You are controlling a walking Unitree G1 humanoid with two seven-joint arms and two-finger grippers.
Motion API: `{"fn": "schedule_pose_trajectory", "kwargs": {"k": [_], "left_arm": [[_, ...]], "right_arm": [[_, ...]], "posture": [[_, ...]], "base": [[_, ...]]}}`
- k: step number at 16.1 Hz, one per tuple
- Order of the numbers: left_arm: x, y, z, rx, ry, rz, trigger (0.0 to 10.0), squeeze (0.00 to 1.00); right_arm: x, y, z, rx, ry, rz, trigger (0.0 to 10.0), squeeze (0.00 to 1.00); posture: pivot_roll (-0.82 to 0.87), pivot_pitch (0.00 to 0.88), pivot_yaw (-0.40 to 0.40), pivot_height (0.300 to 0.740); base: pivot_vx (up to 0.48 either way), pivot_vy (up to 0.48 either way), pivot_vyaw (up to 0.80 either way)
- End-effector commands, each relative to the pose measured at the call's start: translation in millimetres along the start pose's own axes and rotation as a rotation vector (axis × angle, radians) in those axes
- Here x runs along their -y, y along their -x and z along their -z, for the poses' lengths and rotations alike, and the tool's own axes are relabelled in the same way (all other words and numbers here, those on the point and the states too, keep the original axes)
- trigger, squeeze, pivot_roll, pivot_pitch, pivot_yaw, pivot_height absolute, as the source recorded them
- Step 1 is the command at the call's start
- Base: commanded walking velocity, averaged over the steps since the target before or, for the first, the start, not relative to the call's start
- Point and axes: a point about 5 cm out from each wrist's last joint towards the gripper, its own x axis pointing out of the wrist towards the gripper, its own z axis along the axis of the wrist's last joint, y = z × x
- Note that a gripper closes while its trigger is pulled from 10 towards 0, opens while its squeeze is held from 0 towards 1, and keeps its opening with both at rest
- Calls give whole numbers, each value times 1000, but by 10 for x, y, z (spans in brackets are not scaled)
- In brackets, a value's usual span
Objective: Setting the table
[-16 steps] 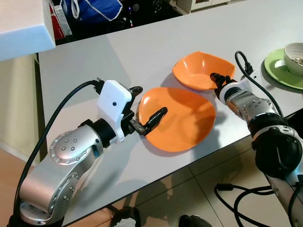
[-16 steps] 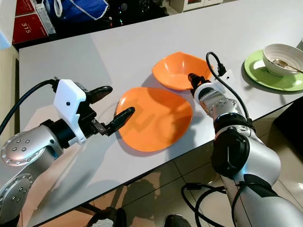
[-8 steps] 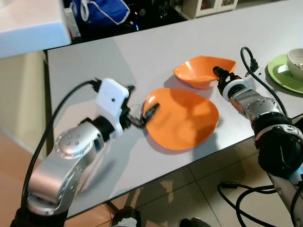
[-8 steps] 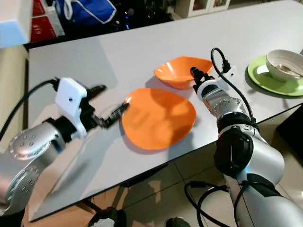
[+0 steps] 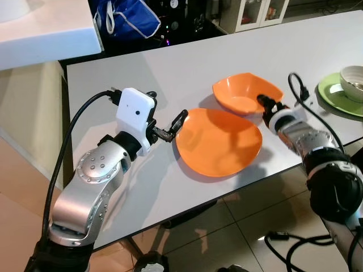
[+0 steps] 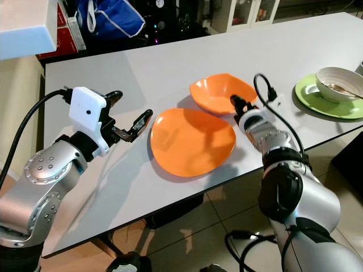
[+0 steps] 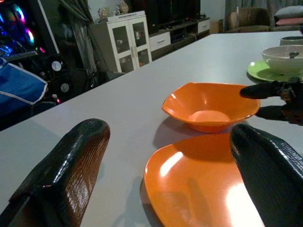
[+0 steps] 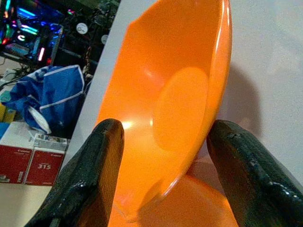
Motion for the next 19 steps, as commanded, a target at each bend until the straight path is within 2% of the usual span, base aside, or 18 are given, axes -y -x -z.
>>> {"fn": "schedule_pose_trajectory", "kwargs": {"k": [1, 5, 9, 14, 17, 19], "left_arm": [[2, -20, -13, 11, -14, -5, 10000, 0], [21, 22, 25, -2, -7, 7, 10000, 0], [12, 57, 35, -16, -15, 1, 10000, 0], [-10, 25, 132, -31, 1, -104, 10000, 0], [-100, -6, 100, 7, 33, -201, 10000, 0], [-139, 9, 30, 67, 21, -251, 10000, 0]], "right_arm": [[-3, -1, -4, 8, 2, -1, 10000, 0], [-5, -7, -22, 41, 11, 22, 10000, 0], [53, 7, -7, 28, 69, 32, 10000, 0], [277, 106, -116, 51, 68, 28, 10000, 0], [205, 125, -207, 67, 40, -65, 10000, 0], [1, 161, -346, 101, -19, -217, 10000, 0]], "posture": [[93, 0, 27, 740], [120, 0, 22, 740], [132, 0, 2, 740], [96, 0, 11, 740], [87, 0, -5, 740], [88, 0, -24, 740]], "base": [[0, 0, 0], [0, 0, 0], [0, 0, 0], [0, 0, 0], [0, 0, 0], [0, 0, 0]]}}
